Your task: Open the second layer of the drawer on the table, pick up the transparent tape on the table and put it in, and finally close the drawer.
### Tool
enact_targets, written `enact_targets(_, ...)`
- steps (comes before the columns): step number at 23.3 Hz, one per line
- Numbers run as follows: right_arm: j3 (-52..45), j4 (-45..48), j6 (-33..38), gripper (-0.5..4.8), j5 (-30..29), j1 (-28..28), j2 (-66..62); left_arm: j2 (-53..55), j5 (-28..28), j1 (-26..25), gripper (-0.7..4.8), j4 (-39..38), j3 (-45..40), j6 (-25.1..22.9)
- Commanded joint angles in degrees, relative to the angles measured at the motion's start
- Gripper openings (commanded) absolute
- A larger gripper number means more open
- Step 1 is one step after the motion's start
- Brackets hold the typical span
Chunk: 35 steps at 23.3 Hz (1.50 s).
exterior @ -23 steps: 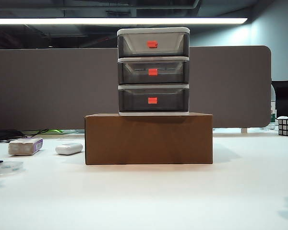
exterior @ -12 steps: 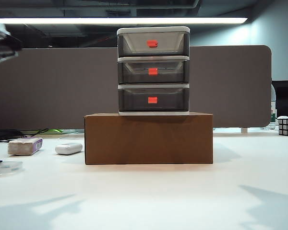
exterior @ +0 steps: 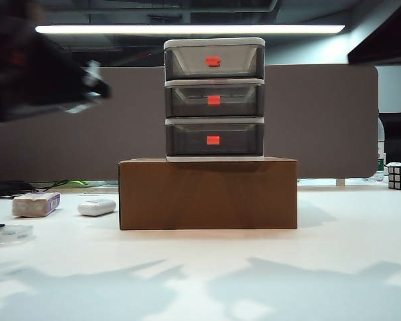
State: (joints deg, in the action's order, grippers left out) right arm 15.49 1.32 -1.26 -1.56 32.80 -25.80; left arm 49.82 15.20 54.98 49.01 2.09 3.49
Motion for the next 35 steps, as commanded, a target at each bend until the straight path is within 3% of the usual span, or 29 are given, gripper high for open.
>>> enact_targets(1,5.42,0.52,-2.01,-0.05,-3.54,-0.11,-9.25,12.72,-5.57,-0.11,0.89,8.81,4.87,3.45)
enact_targets(3,8.94,0.44,-2.05,-0.05,-8.02,-0.13,-14.27,20.20,-10.29,-0.13,0.89,12.39,8.59,3.48)
enact_targets(6,13.97,0.22,-2.47,-0.05,-13.81,-0.17,-20.33,27.96,-9.57,-0.09,0.89,13.03,15.32,3.61)
enact_targets(10,19.96,-2.80,-5.16,-0.05,-13.92,-0.20,-23.74,34.95,2.69,0.90,0.89,12.94,20.63,3.58)
enact_targets(15,22.73,-5.55,-8.24,-0.05,-14.12,-2.32,-24.02,35.93,-0.20,0.52,0.89,16.37,21.27,3.87)
enact_targets(17,22.73,-5.62,-8.31,-0.05,-14.49,-2.84,-24.04,36.22,0.31,0.59,0.89,17.25,22.14,7.63)
enact_targets(19,22.91,-4.70,-9.92,-0.05,-15.34,-3.15,-24.87,37.68,6.78,1.66,0.88,13.75,25.20,7.06)
enact_targets(22,24.15,-4.28,-11.23,-0.05,-15.34,-3.21,-28.48,42.36,26.97,7.08,0.88,12.55,30.99,-2.25)
enact_targets(26,25.49,-4.02,-13.92,-0.05,-15.39,-3.39,-33.27,47.71,37.59,9.49,0.89,12.57,35.98,-4.11)
enact_targets(35,25.97,0.63,-15.32,-0.05,-15.34,-3.74,-36.17,53.16,38.97,8.59,0.94,13.33,40.87,-2.80)
